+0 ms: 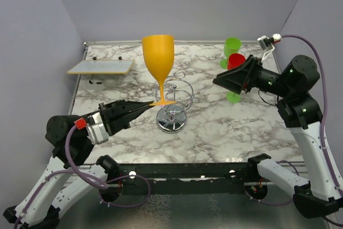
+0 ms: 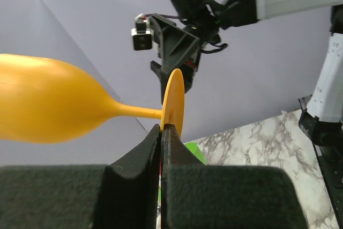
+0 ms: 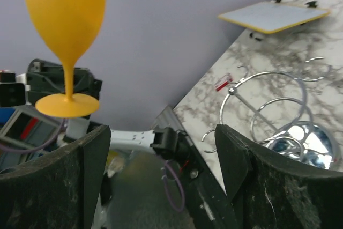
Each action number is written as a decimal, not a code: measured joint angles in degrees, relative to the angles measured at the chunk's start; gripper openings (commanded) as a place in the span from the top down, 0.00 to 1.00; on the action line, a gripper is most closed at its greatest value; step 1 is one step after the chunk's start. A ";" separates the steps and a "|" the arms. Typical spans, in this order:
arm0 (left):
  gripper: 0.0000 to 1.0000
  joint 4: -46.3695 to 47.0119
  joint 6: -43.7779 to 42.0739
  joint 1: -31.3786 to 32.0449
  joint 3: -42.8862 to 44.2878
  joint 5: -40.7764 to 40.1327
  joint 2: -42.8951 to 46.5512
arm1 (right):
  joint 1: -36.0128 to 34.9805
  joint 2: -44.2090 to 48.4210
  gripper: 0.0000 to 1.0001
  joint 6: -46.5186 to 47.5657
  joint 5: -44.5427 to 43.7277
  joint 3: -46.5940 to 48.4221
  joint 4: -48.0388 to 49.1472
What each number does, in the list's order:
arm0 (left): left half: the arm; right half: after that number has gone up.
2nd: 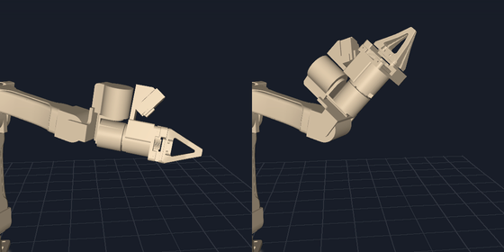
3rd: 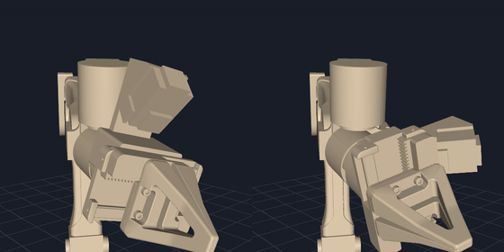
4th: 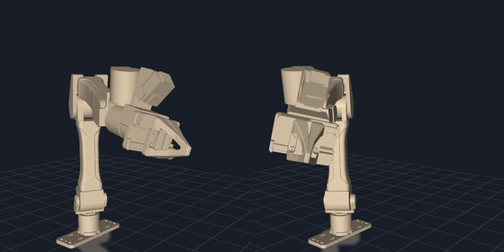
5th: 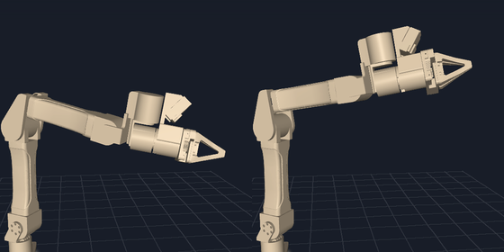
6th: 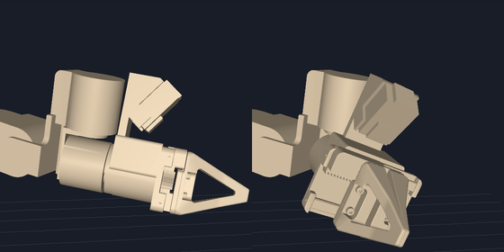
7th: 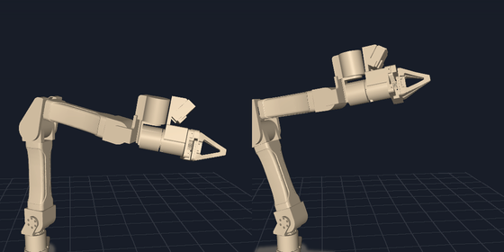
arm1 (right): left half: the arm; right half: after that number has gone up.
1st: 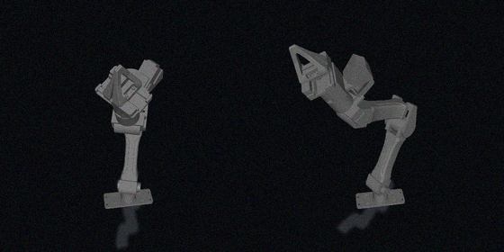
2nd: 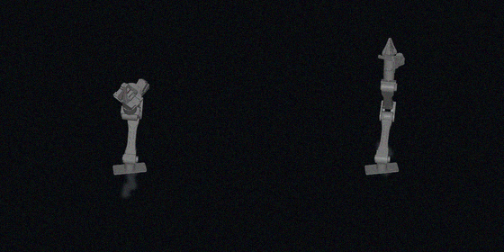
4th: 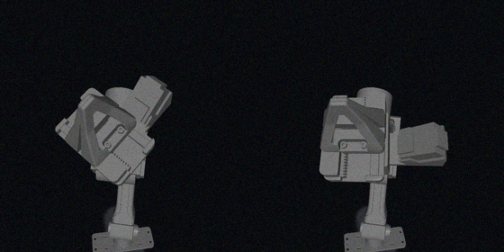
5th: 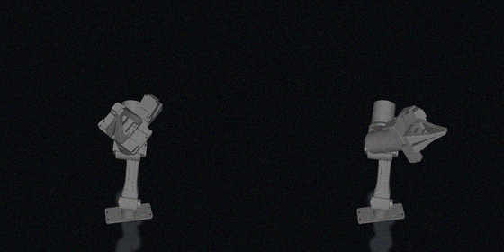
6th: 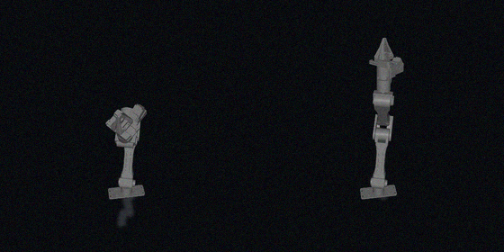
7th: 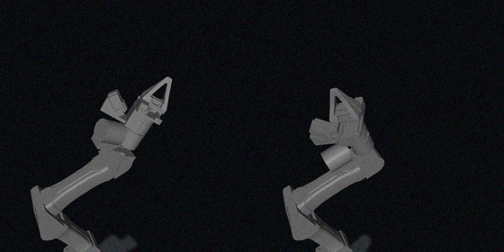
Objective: Take the wine glass off the wine glass rack
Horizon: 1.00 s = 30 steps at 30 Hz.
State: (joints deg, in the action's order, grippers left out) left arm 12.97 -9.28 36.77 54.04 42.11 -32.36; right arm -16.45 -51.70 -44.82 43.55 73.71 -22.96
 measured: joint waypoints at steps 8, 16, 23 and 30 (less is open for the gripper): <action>1.00 -3.15 -2.58 2.93 -6.29 1.97 4.24 | -0.07 -9.79 0.20 1.38 16.17 6.95 0.76; 1.00 -5.22 1.29 5.62 -10.47 4.07 7.72 | -0.07 -16.09 0.21 9.22 23.65 14.16 0.61; 1.00 -8.28 9.88 5.62 -12.98 6.54 13.29 | -1.01 -17.88 0.21 7.82 28.06 13.38 4.00; 1.00 -8.81 15.58 6.14 -14.08 9.33 15.72 | -9.53 -19.47 0.23 5.51 30.84 11.72 8.98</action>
State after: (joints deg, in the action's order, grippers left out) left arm 4.16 6.31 42.92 39.97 51.44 -16.64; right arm -25.98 -71.18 -39.31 74.39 85.43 -13.98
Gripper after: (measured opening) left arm 0.018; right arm 0.779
